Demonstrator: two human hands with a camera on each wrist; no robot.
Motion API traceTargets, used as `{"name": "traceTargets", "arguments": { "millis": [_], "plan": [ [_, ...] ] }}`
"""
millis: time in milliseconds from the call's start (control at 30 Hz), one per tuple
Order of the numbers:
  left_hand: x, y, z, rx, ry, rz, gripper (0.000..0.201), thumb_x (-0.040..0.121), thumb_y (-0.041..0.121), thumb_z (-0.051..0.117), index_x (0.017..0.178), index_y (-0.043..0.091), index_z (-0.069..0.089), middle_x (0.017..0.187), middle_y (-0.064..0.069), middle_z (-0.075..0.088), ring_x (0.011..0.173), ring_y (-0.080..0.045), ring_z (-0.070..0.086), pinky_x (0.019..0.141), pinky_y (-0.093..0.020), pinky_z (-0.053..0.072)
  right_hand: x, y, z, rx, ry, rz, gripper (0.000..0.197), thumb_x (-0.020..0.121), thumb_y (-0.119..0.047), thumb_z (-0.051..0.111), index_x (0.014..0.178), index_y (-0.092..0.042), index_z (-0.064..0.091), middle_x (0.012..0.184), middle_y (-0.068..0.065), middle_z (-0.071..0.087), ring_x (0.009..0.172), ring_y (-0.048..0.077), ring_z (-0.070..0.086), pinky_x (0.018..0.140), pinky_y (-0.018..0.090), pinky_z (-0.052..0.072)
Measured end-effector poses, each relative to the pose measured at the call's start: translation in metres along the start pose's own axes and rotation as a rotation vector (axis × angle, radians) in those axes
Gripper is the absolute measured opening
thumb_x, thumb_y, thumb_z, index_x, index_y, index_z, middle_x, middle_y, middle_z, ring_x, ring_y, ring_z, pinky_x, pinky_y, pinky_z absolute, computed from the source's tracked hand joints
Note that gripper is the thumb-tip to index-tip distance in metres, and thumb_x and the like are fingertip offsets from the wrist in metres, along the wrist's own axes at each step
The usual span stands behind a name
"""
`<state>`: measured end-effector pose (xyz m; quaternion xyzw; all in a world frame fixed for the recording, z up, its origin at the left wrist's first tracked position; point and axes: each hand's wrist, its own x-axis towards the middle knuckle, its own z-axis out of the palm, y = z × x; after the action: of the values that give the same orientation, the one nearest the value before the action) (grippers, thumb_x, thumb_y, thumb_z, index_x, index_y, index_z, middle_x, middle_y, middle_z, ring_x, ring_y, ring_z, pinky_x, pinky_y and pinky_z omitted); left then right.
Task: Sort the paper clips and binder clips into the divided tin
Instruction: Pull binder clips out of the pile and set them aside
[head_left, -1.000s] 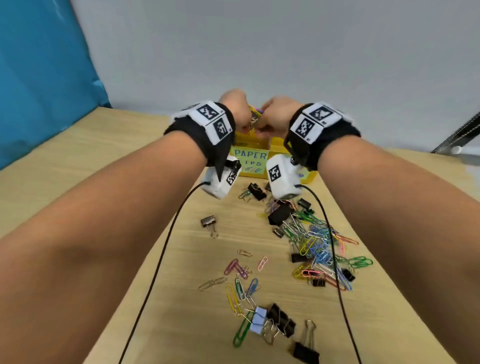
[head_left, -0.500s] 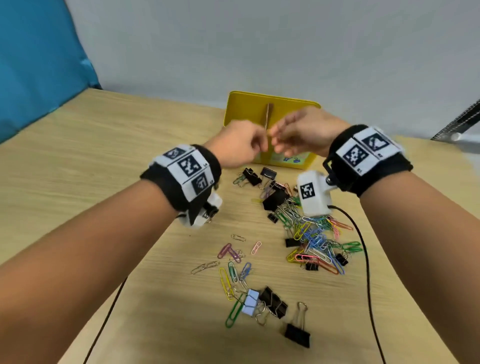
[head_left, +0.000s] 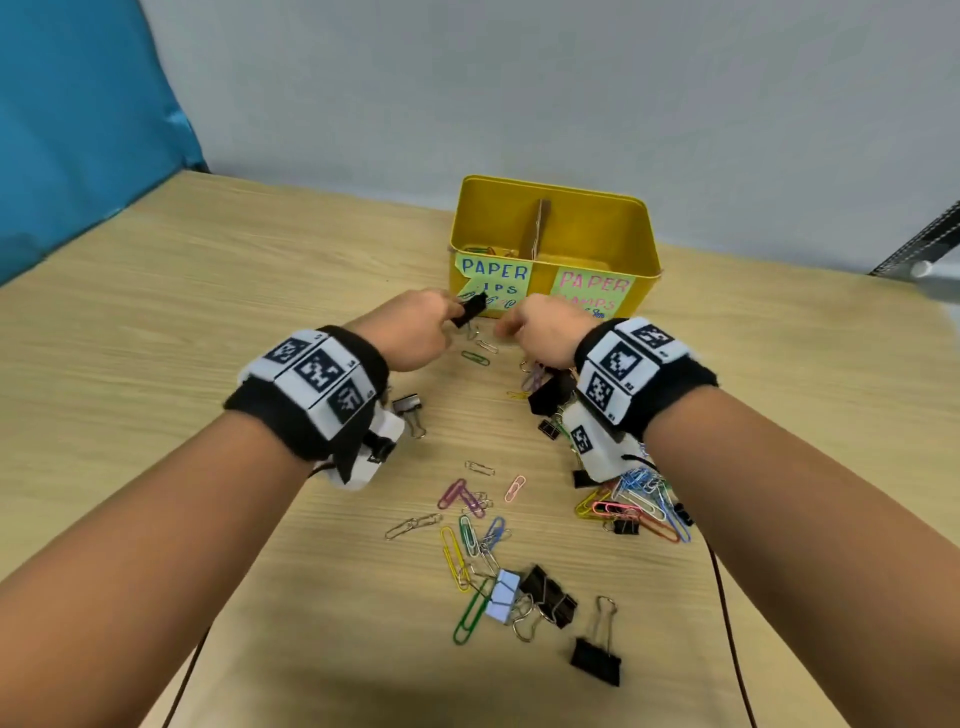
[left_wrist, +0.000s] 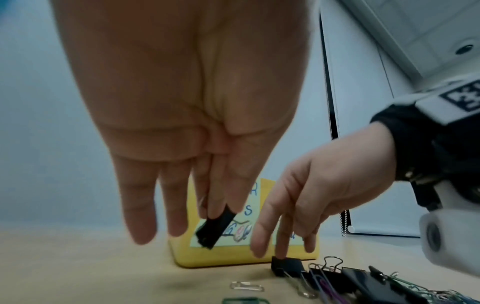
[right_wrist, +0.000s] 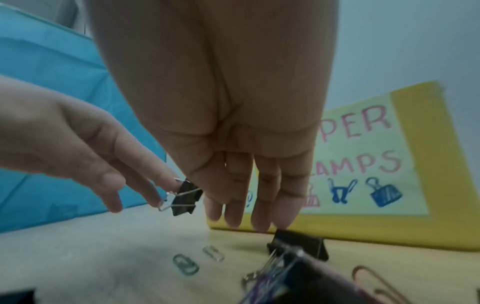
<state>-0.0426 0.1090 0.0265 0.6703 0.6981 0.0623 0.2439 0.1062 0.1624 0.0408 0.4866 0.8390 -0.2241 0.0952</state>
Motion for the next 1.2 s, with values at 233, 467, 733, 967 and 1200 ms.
{"name": "traceTargets", "arguments": {
  "millis": [233, 467, 733, 967, 1200],
  "plan": [
    [-0.028, -0.038, 0.003, 0.203, -0.121, -0.25, 0.041, 0.092, 0.013, 0.041, 0.132, 0.007, 0.047, 0.157, -0.011, 0.02, 0.14, -0.033, 0.027, 0.113, -0.046, 0.029, -0.012, -0.013, 0.026, -0.468, -0.392, -0.222, 0.056, 0.094, -0.002, 0.027, 0.149, -0.01, 0.02, 0.159, 0.009, 0.017, 0.141, 0.031, 0.03, 0.115, 0.045, 0.029],
    [-0.031, 0.013, 0.015, 0.076, 0.135, 0.055, 0.051, 0.089, 0.0, 0.046, 0.136, 0.02, 0.043, 0.15, -0.002, 0.032, 0.138, -0.024, 0.029, 0.115, -0.039, 0.025, -0.028, 0.016, -0.009, 0.003, -0.028, -0.005, 0.037, 0.09, -0.001, 0.043, 0.117, -0.014, 0.066, 0.126, 0.005, 0.063, 0.113, 0.02, 0.056, 0.095, 0.026, 0.041],
    [-0.041, 0.051, 0.062, 0.233, -0.461, 0.248, 0.071, 0.097, 0.033, 0.038, 0.15, 0.014, -0.004, 0.16, -0.007, -0.001, 0.148, -0.024, 0.004, 0.121, -0.041, 0.013, -0.011, 0.032, 0.006, 0.09, -0.096, 0.031, 0.05, 0.089, 0.005, 0.036, 0.128, -0.017, 0.057, 0.141, 0.002, 0.051, 0.131, 0.022, 0.044, 0.11, 0.03, 0.032],
    [-0.035, 0.041, 0.04, 0.035, -0.257, 0.157, 0.055, 0.096, 0.013, 0.039, 0.148, 0.018, 0.021, 0.149, -0.009, 0.031, 0.136, -0.025, 0.035, 0.114, -0.037, 0.031, -0.022, 0.062, -0.004, -0.036, 0.071, 0.212, 0.037, 0.09, 0.0, 0.042, 0.122, -0.008, 0.059, 0.133, 0.014, 0.055, 0.123, 0.029, 0.05, 0.099, 0.033, 0.041],
    [0.006, 0.049, 0.044, 0.335, -0.332, 0.095, 0.055, 0.092, 0.008, 0.037, 0.146, 0.01, 0.025, 0.159, -0.011, 0.01, 0.144, -0.03, 0.017, 0.115, -0.048, 0.026, -0.028, 0.074, 0.002, 0.277, 0.162, 0.152, 0.046, 0.088, 0.008, 0.039, 0.124, -0.012, 0.06, 0.135, 0.008, 0.056, 0.126, 0.024, 0.05, 0.106, 0.03, 0.037]
  ]
}}
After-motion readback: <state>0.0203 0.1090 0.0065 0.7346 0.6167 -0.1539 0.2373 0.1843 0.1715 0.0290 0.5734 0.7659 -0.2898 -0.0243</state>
